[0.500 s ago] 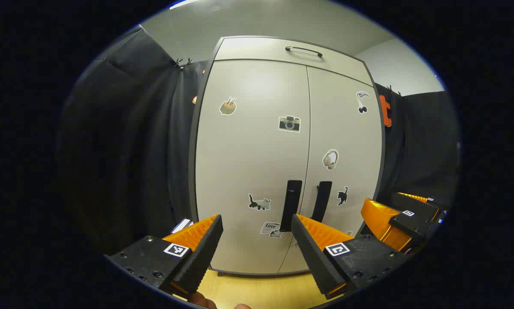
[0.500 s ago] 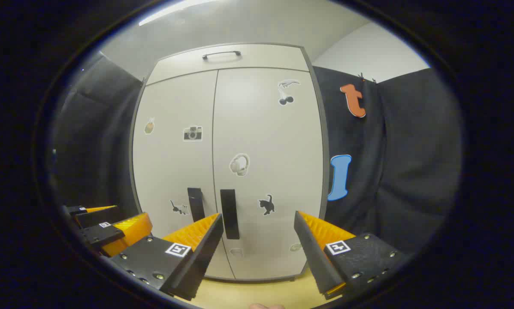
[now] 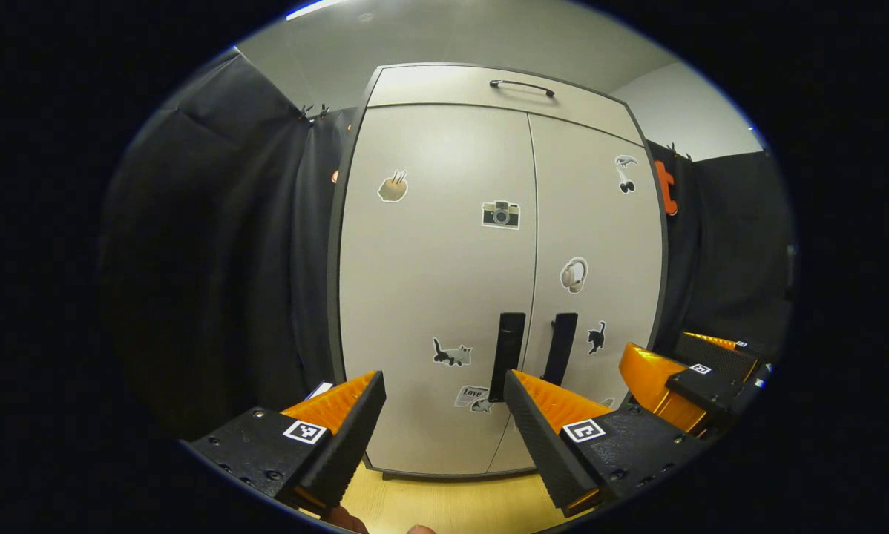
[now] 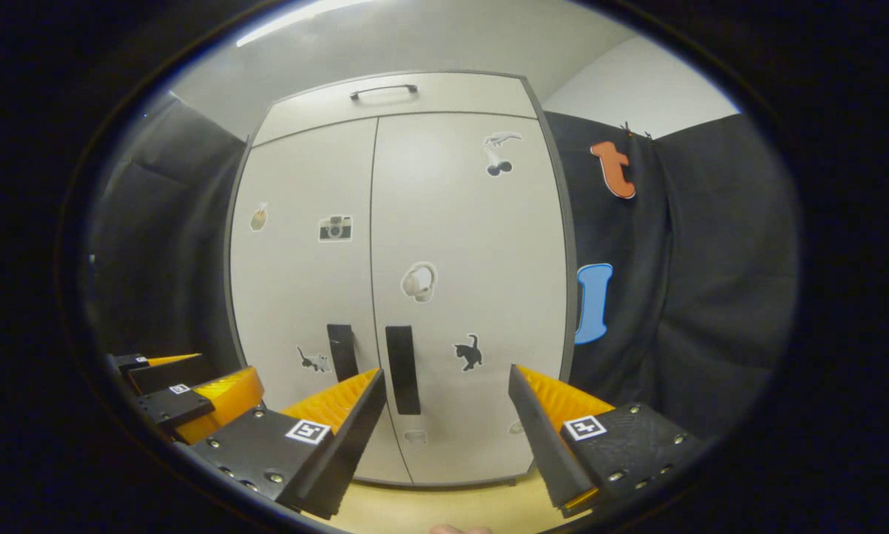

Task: Open the right door of the double-door shoe cabinet with the right hand, and open the left door with the left hand.

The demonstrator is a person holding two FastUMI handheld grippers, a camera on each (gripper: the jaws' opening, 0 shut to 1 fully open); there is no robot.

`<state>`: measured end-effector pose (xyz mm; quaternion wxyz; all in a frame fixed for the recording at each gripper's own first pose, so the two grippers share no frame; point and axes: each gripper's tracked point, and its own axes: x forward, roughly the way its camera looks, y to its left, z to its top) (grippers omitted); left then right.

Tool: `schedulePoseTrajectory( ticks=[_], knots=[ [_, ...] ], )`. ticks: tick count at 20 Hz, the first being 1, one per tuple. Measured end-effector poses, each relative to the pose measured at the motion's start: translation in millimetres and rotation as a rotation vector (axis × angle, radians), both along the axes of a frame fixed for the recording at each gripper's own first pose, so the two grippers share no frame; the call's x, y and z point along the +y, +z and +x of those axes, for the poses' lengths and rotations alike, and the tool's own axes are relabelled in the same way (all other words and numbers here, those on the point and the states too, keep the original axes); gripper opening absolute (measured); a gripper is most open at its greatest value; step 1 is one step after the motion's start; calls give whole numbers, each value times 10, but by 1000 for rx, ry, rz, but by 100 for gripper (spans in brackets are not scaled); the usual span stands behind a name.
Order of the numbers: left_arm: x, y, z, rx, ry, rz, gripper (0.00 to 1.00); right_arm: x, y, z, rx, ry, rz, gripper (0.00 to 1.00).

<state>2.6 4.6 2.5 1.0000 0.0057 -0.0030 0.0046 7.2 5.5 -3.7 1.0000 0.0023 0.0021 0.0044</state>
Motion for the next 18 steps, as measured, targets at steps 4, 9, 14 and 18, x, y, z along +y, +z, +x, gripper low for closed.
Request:
schedulePoseTrajectory(
  ticks=[4,9,14,18],
  knots=[
    [-21,-10,7,1,-2,-7,100,8,-7,18,5,8,3,96],
    [10,-33,19,4,5,-9,100,50,-129,176,32,18,-22,97],
    [193,-70,62,16,34,-6,99,171,-338,435,79,29,-49,99],
    [346,-112,147,29,49,-13,100,299,-407,701,95,32,-46,91]
  ],
)
